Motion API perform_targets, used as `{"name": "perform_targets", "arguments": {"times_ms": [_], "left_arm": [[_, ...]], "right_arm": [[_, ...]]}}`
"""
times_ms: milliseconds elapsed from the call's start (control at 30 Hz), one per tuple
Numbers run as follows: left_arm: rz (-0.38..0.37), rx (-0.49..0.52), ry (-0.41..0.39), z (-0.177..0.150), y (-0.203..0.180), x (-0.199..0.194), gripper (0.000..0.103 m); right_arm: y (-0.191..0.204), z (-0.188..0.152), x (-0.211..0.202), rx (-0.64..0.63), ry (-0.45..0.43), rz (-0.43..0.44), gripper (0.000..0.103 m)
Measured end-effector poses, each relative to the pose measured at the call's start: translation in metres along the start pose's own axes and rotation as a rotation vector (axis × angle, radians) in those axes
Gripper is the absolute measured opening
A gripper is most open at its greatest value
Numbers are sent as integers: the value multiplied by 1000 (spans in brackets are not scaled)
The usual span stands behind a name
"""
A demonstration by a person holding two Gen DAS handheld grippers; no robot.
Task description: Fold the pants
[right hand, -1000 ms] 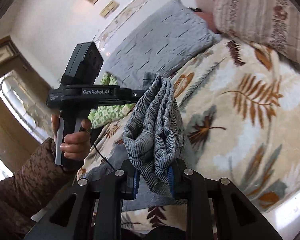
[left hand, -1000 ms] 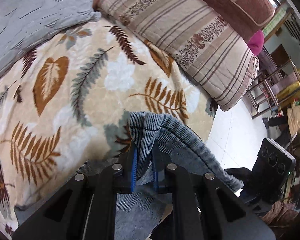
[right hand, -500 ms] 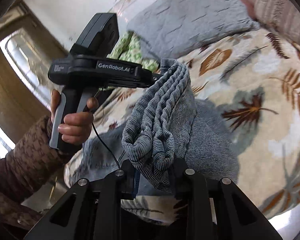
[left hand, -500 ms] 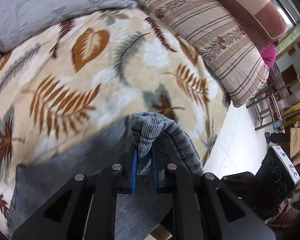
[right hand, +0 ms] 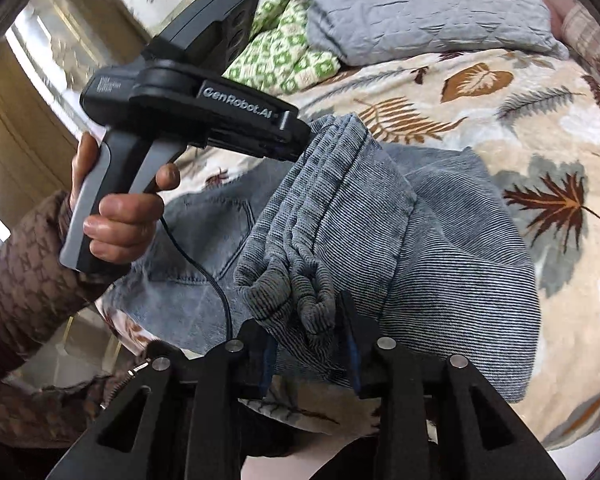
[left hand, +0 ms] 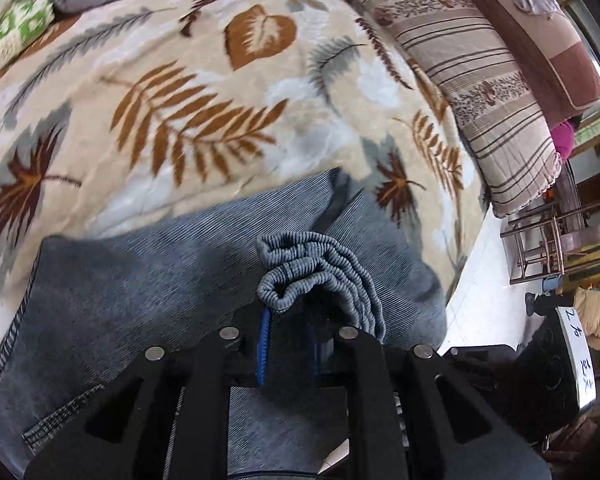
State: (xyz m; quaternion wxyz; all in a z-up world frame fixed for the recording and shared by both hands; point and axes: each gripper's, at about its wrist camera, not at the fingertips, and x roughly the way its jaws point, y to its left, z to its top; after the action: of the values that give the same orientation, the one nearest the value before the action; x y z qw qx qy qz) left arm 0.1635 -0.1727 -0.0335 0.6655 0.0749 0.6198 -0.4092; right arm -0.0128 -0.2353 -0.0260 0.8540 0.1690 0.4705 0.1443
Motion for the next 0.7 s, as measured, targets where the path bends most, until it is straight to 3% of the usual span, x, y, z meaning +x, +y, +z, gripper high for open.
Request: {"name": "perform_targets", "arguments": {"times_ms": [433, 600, 700], "left_arm": [[52, -121, -2, -36, 34, -7, 13], [-1, -236, -58, -55, 52, -33, 14], [-68, -306, -104, -63, 59, -49, 21]], "right_arm": [[34, -12, 31, -160, 96, -79, 54], [45, -8, 20, -203, 107, -89, 55], [45, 0, -11, -198, 58, -24, 56]]}}
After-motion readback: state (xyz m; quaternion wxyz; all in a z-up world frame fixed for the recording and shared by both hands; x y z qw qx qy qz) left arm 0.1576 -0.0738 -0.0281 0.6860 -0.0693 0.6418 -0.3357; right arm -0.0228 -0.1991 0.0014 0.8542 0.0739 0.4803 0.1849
